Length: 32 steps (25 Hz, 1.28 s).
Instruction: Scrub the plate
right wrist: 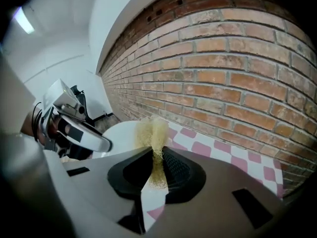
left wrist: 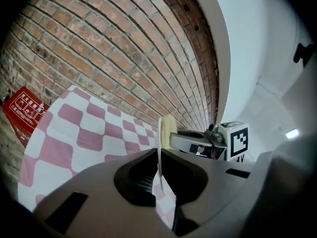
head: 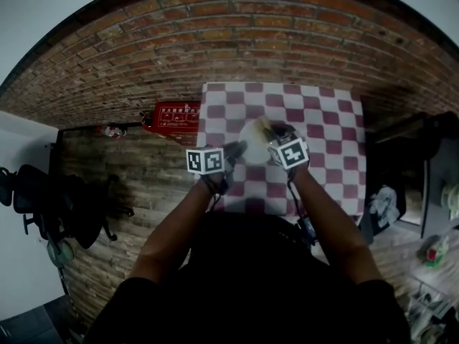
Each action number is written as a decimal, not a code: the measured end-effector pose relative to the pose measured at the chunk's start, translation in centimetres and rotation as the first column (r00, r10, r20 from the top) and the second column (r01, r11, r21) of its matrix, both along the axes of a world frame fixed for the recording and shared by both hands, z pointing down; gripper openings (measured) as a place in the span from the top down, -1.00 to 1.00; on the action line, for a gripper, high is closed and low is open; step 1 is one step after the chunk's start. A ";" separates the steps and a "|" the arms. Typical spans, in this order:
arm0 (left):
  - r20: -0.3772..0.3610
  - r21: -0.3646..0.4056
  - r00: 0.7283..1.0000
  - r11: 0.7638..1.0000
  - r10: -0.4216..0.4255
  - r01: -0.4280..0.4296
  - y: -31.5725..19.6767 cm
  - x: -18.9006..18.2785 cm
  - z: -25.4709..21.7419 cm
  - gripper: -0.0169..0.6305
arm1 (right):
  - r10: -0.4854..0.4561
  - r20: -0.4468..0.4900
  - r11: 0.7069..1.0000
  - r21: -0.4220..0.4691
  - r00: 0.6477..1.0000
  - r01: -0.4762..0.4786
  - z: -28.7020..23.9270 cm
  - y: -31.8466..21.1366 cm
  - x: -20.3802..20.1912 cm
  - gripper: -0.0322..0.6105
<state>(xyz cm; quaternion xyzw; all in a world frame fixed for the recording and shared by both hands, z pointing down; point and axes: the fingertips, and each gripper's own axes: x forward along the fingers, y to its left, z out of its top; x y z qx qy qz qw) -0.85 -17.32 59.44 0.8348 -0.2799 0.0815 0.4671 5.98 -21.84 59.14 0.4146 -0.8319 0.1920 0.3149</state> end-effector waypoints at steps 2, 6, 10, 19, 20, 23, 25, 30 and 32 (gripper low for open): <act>-0.001 0.000 1.000 1.000 0.000 0.000 -0.1 0.2 0.0 0.89 | -0.034 0.015 0.999 0.008 0.999 0.034 -0.9 0.5 -1.8 0.73; -0.019 0.000 0.999 0.999 -0.034 0.034 -1.0 -0.5 -0.2 0.90 | -0.120 0.037 0.992 -0.029 0.992 0.121 -0.9 2.9 -4.9 0.73; -0.062 0.004 0.993 0.995 -0.101 0.101 -2.8 -2.7 -1.3 0.89 | -0.165 0.008 0.983 -0.081 0.986 0.165 1.6 5.7 -5.1 0.73; -0.041 -0.001 0.998 0.999 -0.041 0.041 -0.8 -3.2 -0.7 0.89 | -0.016 -0.088 0.998 -0.064 0.996 0.011 2.8 2.0 2.4 0.73; -0.037 0.001 0.999 1.000 -0.017 0.017 -0.2 -2.6 -0.6 0.89 | -0.009 -0.084 0.999 -0.048 0.996 0.005 2.0 1.3 2.5 0.73; -0.023 0.007 0.999 0.999 0.045 -0.044 1.0 -0.8 -0.6 0.88 | -0.013 -0.063 1.000 -0.003 0.998 0.013 -0.4 -0.1 1.5 0.73; -0.031 0.003 0.998 0.999 0.052 -0.052 1.1 -0.1 -0.6 0.88 | -0.039 -0.038 0.999 0.011 0.999 0.039 -1.5 0.1 -0.4 0.73; -0.071 -0.012 0.997 1.000 -0.001 0.001 0.0 -0.6 -1.5 0.88 | -0.145 0.012 0.989 -0.008 0.989 0.145 -2.1 3.7 -5.3 0.73; -0.081 -0.003 0.996 0.999 -0.036 0.036 -0.8 -1.6 -1.9 0.89 | -0.176 0.009 0.984 -0.028 0.984 0.176 -1.2 5.3 -5.9 0.73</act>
